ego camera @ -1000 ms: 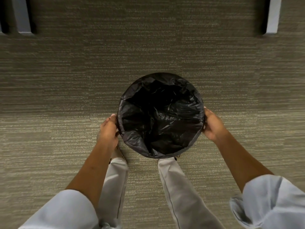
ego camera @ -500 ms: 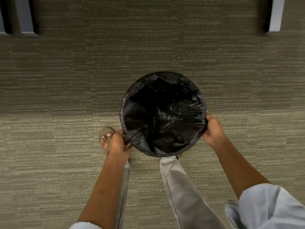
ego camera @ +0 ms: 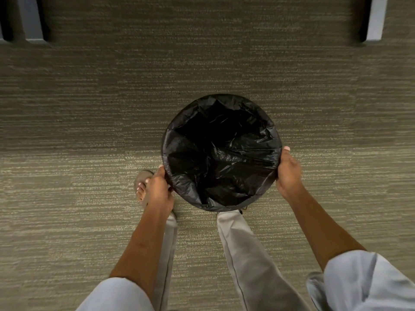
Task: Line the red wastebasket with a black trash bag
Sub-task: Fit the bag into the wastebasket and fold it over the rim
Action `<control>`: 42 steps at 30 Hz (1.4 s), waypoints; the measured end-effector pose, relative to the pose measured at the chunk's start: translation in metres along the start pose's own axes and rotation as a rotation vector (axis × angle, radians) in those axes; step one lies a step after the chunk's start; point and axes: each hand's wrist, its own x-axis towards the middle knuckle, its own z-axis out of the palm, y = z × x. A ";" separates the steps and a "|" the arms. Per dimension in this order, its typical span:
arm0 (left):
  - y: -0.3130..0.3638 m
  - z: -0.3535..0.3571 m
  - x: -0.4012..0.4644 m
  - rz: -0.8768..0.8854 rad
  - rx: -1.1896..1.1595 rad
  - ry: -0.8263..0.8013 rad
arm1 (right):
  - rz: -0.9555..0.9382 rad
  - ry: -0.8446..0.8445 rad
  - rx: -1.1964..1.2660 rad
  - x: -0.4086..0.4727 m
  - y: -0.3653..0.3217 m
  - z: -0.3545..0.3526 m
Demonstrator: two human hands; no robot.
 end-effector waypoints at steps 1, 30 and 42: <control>0.000 0.000 0.000 0.002 -0.022 -0.001 | -0.030 0.014 -0.019 -0.002 0.001 0.001; 0.010 0.003 -0.038 0.007 -0.233 -0.110 | -0.152 -0.020 0.009 -0.015 0.010 -0.013; 0.012 0.005 -0.059 -0.014 -0.413 -0.071 | 0.099 -0.280 0.145 -0.014 0.005 -0.019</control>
